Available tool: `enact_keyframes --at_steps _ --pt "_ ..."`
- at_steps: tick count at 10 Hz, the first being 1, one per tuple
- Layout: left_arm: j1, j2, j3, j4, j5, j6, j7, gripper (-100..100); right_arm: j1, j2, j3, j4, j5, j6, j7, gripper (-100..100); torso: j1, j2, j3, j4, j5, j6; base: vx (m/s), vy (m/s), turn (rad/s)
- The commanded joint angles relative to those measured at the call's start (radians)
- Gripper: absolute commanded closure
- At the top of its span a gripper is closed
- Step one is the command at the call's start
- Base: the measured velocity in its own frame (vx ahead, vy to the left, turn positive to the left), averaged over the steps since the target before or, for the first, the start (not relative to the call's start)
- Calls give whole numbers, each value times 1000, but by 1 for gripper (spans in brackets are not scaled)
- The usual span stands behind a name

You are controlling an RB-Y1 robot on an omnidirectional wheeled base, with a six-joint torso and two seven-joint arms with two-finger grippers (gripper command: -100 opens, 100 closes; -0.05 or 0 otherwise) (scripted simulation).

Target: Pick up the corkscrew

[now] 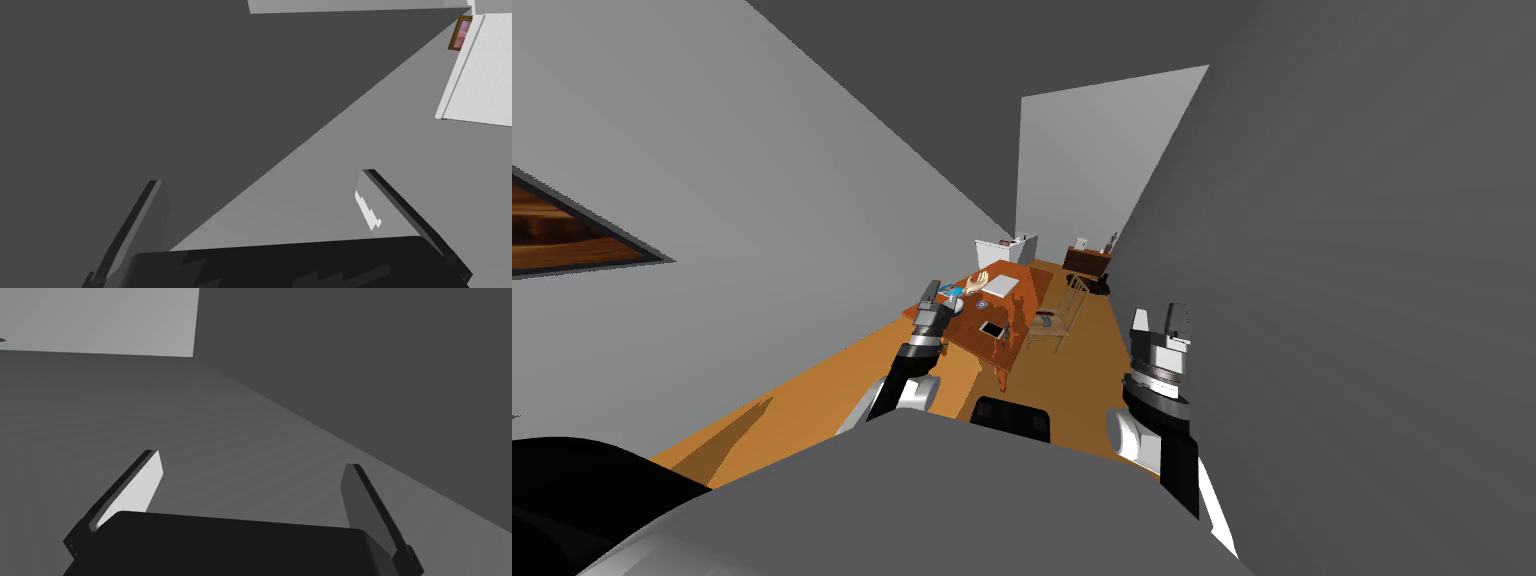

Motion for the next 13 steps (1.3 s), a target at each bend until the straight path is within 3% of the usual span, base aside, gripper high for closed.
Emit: enact_keyframes --at_steps 1,5,6,13 --pt "-3 28 -5 3 -5 4 -3 -100 0 0 0 0 0 0 0 0 0 0 0 0 0 0 -26 1 54" --pt "-22 111 -30 22 -38 29 -22 -100 0 0 0 0 0 0 0 0 1 6 3 1 0 0 -83 7 105" --pt "-36 145 -48 41 -64 49 -38 -100 0 0 0 0 0 0 0 0 1 7 4 1 0 0 -145 18 296" --pt "-98 249 -121 164 -183 142 -129 -100 0 0 0 0 0 0 0 0 -3 8 5 2 -1 0 -138 -12 130"
